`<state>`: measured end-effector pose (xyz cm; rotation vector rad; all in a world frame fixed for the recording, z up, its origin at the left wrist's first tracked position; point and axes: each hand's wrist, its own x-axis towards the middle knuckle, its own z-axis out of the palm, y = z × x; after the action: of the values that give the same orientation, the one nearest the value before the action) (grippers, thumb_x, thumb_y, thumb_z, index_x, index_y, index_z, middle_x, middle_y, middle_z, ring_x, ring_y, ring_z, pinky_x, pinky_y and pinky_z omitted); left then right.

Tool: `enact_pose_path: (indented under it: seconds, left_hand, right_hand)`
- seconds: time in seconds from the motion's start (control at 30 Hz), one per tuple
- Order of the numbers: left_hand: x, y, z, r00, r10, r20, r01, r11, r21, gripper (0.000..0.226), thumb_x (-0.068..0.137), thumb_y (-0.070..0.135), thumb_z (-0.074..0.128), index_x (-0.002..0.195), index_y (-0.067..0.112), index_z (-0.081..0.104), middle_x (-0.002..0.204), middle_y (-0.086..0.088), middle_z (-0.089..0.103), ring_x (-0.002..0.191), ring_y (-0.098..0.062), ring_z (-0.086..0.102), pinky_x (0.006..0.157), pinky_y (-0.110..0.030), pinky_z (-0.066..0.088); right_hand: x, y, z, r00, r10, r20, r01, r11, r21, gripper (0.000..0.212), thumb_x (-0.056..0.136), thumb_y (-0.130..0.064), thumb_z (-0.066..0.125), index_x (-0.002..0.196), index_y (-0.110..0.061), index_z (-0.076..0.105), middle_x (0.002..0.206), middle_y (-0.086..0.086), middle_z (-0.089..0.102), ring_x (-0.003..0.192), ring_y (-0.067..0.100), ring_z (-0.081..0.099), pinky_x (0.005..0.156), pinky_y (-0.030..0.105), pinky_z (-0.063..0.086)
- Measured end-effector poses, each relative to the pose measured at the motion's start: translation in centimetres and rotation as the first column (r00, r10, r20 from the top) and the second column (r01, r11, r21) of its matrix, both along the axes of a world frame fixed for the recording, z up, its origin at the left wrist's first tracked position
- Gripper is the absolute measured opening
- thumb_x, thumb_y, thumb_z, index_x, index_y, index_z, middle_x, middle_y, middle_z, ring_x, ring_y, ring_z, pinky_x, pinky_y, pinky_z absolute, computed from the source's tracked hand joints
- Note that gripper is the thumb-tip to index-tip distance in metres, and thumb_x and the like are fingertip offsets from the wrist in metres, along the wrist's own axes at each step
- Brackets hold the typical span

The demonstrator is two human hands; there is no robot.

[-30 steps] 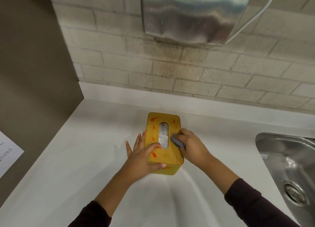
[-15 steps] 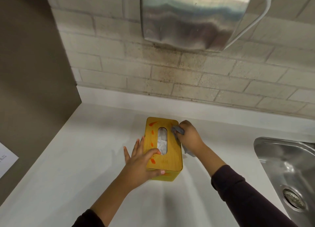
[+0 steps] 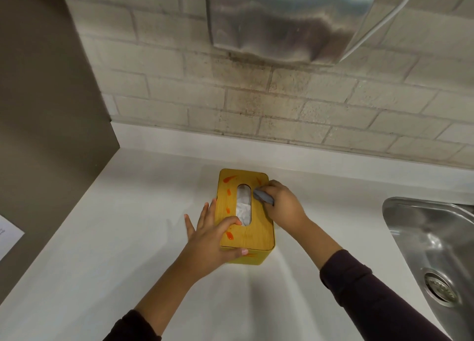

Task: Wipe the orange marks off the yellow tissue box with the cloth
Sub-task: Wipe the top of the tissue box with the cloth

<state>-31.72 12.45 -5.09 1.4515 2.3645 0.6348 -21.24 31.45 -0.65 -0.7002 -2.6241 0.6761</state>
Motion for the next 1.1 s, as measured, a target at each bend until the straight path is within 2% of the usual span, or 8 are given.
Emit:
enact_pose_path:
  seconds: [0.13,0.3,0.5,0.57,0.67,0.83,0.97,1.1]
  left_hand:
    - [0.0,0.0,0.0,1.0,-0.001,0.01,0.001,1.0,0.007,0.076,0.053,0.093,0.033,0.118,0.055,0.034,0.158,0.001,-0.007,0.145,-0.025,-0.011,0.108,-0.06,-0.015]
    - [0.0,0.0,-0.1,1.0,0.005,0.014,-0.005,1.0,0.014,0.078,0.051,0.094,0.029,0.118,0.055,0.035,0.159,0.0,-0.007,0.145,-0.025,-0.011,0.108,-0.059,-0.016]
    - [0.0,0.0,-0.1,1.0,0.007,-0.002,-0.007,1.0,0.022,0.079,0.051,0.095,0.028,0.119,0.054,0.034,0.159,0.001,-0.007,0.146,-0.025,-0.01,0.108,-0.058,-0.016]
    - [0.0,-0.1,-0.2,1.0,0.008,-0.003,-0.008,1.0,0.024,0.079,0.052,0.095,0.028,0.119,0.054,0.034,0.159,0.001,-0.006,0.146,-0.025,-0.01,0.108,-0.059,-0.016]
    - [0.0,0.0,-0.3,1.0,0.015,-0.001,-0.015,0.999,0.03,0.078,0.052,0.094,0.03,0.119,0.053,0.036,0.159,0.001,-0.005,0.146,-0.025,-0.009,0.108,-0.059,-0.015]
    - [0.0,0.0,-0.3,1.0,0.008,-0.004,-0.008,1.0,0.021,0.079,0.052,0.095,0.029,0.12,0.054,0.034,0.159,0.002,-0.006,0.146,-0.024,-0.008,0.108,-0.058,-0.016]
    - [0.0,0.0,-0.2,1.0,0.013,0.009,-0.013,0.999,0.034,0.077,0.052,0.094,0.031,0.118,0.055,0.034,0.159,0.001,-0.005,0.146,-0.024,-0.008,0.108,-0.058,-0.015]
    - [0.0,0.0,-0.2,1.0,0.011,0.012,-0.012,0.999,0.031,0.077,0.051,0.094,0.03,0.117,0.055,0.035,0.159,0.001,-0.005,0.146,-0.024,-0.008,0.108,-0.058,-0.015]
  right_hand:
    - [1.5,1.1,0.9,0.992,0.1,0.08,-0.102,0.995,0.022,0.027,0.078,0.005,0.058,0.094,-0.01,0.073,0.096,0.013,0.066,0.091,0.025,0.062,0.075,0.025,0.048]
    - [0.1,2.4,1.2,0.995,-0.026,0.101,0.018,0.997,0.075,0.021,0.083,0.001,0.056,0.096,-0.004,0.071,0.098,0.018,0.062,0.088,0.032,0.061,0.069,0.025,0.043]
    - [0.6,2.7,2.1,0.959,0.153,0.237,-0.151,0.988,-0.027,0.02,0.076,0.003,0.058,0.09,-0.002,0.07,0.095,0.014,0.066,0.09,0.024,0.061,0.074,0.031,0.05]
    - [0.2,3.8,3.2,0.948,0.064,0.312,-0.022,0.99,-0.137,0.009,0.074,-0.005,0.058,0.076,-0.007,0.067,0.085,0.007,0.066,0.081,0.02,0.062,0.068,0.029,0.05]
    - [-0.9,5.1,3.9,0.971,-0.133,0.201,0.177,0.959,-0.222,0.021,0.075,-0.006,0.055,0.059,-0.019,0.059,0.064,-0.002,0.061,0.062,0.012,0.058,0.049,0.012,0.043]
    - [-2.8,3.9,2.2,0.992,-0.13,-0.003,0.123,0.949,-0.289,0.028,0.079,0.005,0.051,0.1,-0.01,0.06,0.08,0.0,0.061,0.07,0.009,0.058,0.055,0.005,0.042]
    - [-3.7,3.3,0.3,0.996,-0.086,0.036,0.091,0.983,-0.159,0.026,0.082,0.003,0.051,0.101,-0.004,0.067,0.1,0.012,0.059,0.091,0.021,0.055,0.074,0.018,0.037]
    - [-3.2,3.7,0.7,0.988,0.059,0.14,-0.037,0.987,-0.155,0.025,0.082,0.006,0.053,0.098,-0.005,0.07,0.096,0.014,0.056,0.09,0.022,0.055,0.069,0.018,0.036]
